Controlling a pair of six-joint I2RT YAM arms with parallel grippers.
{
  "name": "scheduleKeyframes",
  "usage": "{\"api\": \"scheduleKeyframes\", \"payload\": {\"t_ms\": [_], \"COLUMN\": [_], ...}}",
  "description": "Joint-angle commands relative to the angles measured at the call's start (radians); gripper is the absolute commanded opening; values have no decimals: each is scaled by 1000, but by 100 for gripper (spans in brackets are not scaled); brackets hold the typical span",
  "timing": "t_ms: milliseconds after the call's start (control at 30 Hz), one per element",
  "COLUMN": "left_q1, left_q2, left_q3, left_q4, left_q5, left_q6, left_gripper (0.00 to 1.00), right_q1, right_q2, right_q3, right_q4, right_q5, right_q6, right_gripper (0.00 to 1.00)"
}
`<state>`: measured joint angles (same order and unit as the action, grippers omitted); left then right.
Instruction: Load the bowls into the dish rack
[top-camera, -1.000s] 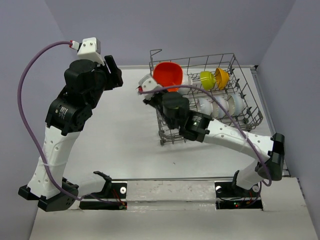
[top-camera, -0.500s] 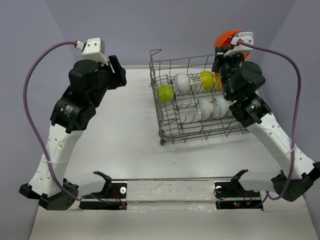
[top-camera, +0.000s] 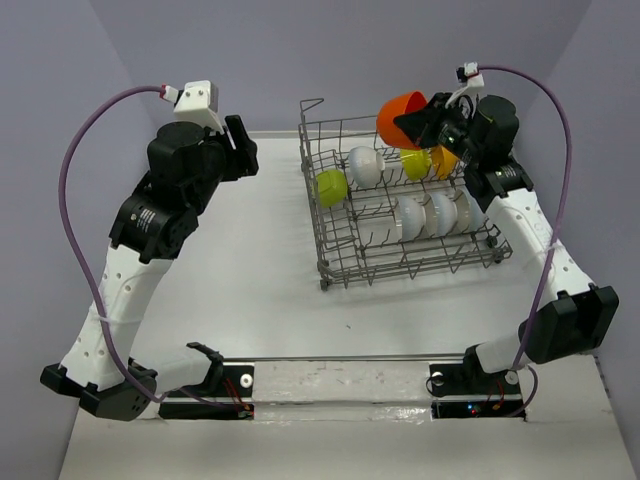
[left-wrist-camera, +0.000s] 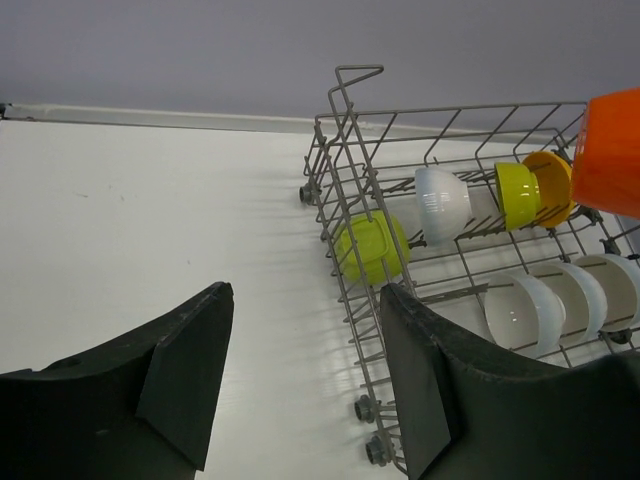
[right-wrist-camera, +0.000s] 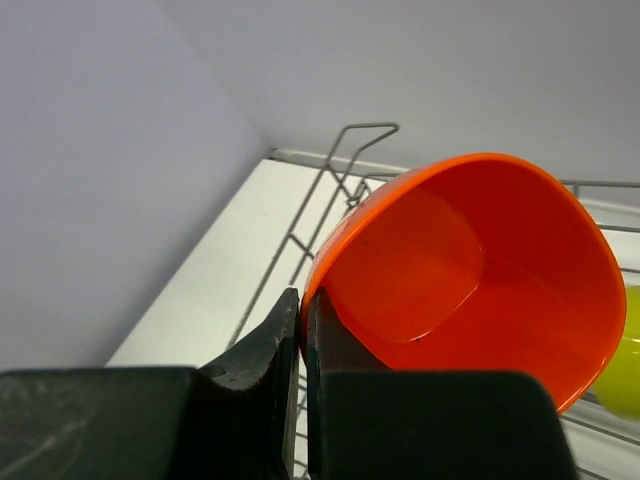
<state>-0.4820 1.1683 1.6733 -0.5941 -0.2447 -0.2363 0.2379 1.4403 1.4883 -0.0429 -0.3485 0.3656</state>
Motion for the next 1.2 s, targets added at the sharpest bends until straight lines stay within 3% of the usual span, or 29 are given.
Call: {"api": "scheduleKeyframes", "payload": {"t_ms": [0, 167, 333, 700, 1167], "left_q1": [8, 8, 8, 8, 8], "left_q2": [-18, -19, -18, -10, 8], "left_q3": [-21, -47, -76, -106, -101], "left_q4": [68, 89, 109, 142, 146], "left_q5": [12, 30, 45, 68, 87], "left_q6": [14, 8, 5, -12, -23], "left_gripper": [70, 70, 70, 69, 69], "right_q1": [-22, -22, -31, -31, 24], "right_q2": [-53, -89, -92, -54, 52], "right_q3": [-38, -177, -377, -532, -553], "right_q4": [228, 311, 550, 895, 917], "right_q5": [-251, -268, -357, -442, -422], "right_q6": [170, 284, 450, 737, 747], "right_gripper": [1, 1, 1, 1, 1]}}
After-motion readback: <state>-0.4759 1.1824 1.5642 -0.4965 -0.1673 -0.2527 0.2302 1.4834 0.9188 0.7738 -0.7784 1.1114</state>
